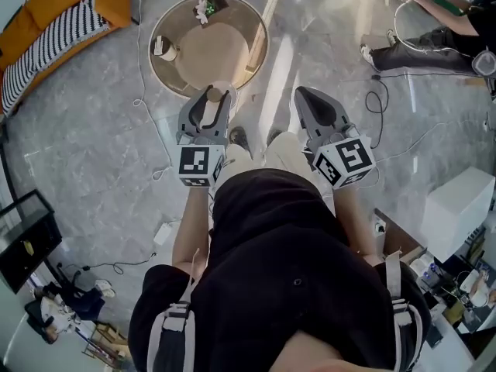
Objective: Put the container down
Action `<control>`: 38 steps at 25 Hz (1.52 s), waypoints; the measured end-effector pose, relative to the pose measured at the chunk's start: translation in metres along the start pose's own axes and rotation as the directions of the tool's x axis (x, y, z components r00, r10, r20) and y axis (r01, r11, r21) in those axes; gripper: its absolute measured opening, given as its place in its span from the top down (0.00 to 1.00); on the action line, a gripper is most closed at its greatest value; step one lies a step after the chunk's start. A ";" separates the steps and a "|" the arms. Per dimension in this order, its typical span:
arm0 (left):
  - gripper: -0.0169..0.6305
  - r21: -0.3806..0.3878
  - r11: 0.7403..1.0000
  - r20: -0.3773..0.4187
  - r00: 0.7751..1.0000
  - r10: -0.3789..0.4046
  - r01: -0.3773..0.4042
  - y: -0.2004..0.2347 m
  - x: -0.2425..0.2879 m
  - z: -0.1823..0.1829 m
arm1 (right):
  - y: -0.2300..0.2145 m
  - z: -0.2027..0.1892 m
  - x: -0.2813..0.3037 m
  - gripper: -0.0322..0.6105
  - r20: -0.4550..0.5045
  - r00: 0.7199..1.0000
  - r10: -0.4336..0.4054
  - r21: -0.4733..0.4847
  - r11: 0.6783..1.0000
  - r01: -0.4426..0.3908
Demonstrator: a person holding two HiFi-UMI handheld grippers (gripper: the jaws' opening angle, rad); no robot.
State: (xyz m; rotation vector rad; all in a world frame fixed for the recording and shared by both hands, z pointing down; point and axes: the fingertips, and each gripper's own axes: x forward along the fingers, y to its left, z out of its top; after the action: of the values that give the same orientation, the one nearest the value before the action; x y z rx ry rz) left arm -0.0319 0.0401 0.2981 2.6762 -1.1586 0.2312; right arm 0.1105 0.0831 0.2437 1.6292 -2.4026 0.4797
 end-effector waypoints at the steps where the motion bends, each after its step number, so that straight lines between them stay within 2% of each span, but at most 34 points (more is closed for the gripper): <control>1: 0.75 -0.003 1.000 -0.003 1.000 0.001 -0.001 0.002 0.003 -0.003 | -0.002 -0.002 0.003 0.95 -0.006 1.000 -0.003 0.006 1.000 0.003; 5: 0.75 -0.016 0.999 0.000 1.000 0.029 -0.029 0.011 0.011 -0.006 | -0.010 -0.003 0.013 0.94 -0.014 1.000 0.007 0.017 1.000 -0.007; 11: 0.75 -0.033 0.993 0.031 0.993 0.113 -0.112 0.023 0.024 -0.004 | -0.020 -0.002 0.039 0.95 -0.045 0.996 0.076 0.011 0.997 -0.075; 16: 0.75 -0.026 0.985 0.020 0.985 0.173 -0.173 0.026 0.042 -0.009 | -0.030 -0.001 0.070 0.95 -0.067 0.979 0.194 0.005 0.981 -0.194; 18: 0.75 -0.050 0.977 0.005 0.978 0.209 -0.209 0.029 0.048 -0.011 | -0.031 0.000 0.082 0.95 -0.089 0.964 0.250 -0.018 0.968 -0.252; 21: 0.75 -0.080 0.951 -0.008 0.954 0.299 -0.299 0.037 0.054 -0.016 | -0.034 -0.004 0.107 0.94 -0.143 0.928 0.343 -0.057 0.934 -0.354; 24: 0.75 -0.105 0.917 -0.017 0.922 0.386 -0.385 0.044 0.063 -0.018 | -0.037 -0.005 0.132 0.94 -0.179 0.879 0.442 -0.065 0.886 -0.459; 28: 0.75 -0.140 0.870 -0.028 0.880 0.474 -0.473 0.056 0.080 -0.022 | -0.040 -0.012 0.159 0.94 -0.230 0.817 0.530 -0.075 0.827 -0.557; 34: 0.75 -0.143 0.811 -0.034 0.821 0.570 -0.568 0.065 0.094 -0.043 | -0.040 -0.041 0.184 0.94 -0.319 0.719 0.618 -0.064 0.743 -0.667; 38: 0.75 -0.153 0.785 -0.070 0.799 0.597 -0.600 0.066 0.100 -0.066 | -0.044 -0.063 0.197 0.94 -0.352 0.665 0.658 -0.050 0.697 -0.716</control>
State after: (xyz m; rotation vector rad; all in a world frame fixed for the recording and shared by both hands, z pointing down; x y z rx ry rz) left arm -0.0168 -0.0566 0.3937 2.0743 -1.9049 0.2384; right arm 0.0769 -0.0782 0.3755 0.4414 -2.6350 0.5453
